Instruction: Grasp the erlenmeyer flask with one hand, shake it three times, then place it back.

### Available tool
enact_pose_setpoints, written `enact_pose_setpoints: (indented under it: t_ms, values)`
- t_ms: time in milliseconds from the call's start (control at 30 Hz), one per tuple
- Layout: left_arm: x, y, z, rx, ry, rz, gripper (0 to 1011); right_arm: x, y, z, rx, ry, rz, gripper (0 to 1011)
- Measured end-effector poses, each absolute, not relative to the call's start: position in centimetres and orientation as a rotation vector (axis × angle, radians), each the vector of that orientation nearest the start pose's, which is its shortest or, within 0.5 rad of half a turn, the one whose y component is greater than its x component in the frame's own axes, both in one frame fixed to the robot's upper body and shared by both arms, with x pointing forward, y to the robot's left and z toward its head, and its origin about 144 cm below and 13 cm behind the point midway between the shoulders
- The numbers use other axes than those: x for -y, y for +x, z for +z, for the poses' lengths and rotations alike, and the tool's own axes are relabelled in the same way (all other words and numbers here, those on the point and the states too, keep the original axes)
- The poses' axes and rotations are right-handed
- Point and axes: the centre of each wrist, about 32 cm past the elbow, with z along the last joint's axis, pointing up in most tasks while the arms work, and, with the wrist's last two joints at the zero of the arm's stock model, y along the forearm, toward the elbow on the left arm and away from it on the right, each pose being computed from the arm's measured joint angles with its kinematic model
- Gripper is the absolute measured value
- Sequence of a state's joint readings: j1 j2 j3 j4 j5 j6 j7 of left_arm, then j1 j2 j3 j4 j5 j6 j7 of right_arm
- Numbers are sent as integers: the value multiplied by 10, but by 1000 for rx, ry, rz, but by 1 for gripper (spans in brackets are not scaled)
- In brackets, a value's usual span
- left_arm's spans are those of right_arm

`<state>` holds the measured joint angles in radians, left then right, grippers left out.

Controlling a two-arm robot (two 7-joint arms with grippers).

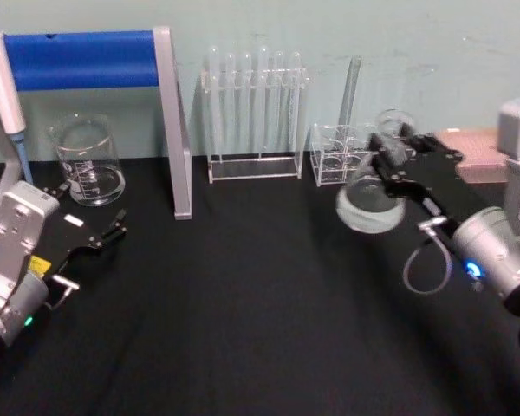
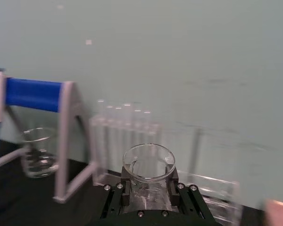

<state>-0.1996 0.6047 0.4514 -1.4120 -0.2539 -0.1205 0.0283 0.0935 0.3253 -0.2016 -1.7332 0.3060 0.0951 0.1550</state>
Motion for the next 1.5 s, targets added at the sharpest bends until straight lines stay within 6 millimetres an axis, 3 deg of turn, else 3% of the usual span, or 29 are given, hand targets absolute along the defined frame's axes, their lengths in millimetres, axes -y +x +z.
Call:
enact_pose_setpoints:
  t_ms: [533, 800, 1033, 1500]
  values:
    - [-310, 489, 1140, 285, 304, 1248, 1001, 181, 503, 1212, 68, 32, -771, 456]
    - [-310, 489, 1140, 285, 304, 1248, 1001, 168, 511, 1211, 64, 41, -706, 456]
    - [-310, 489, 1140, 285, 304, 1248, 1001, 181, 510, 1212, 75, 48, -790, 456]
    - [-310, 489, 1140, 285, 304, 1248, 1001, 247, 478, 1212, 96, 27, -1141, 456]
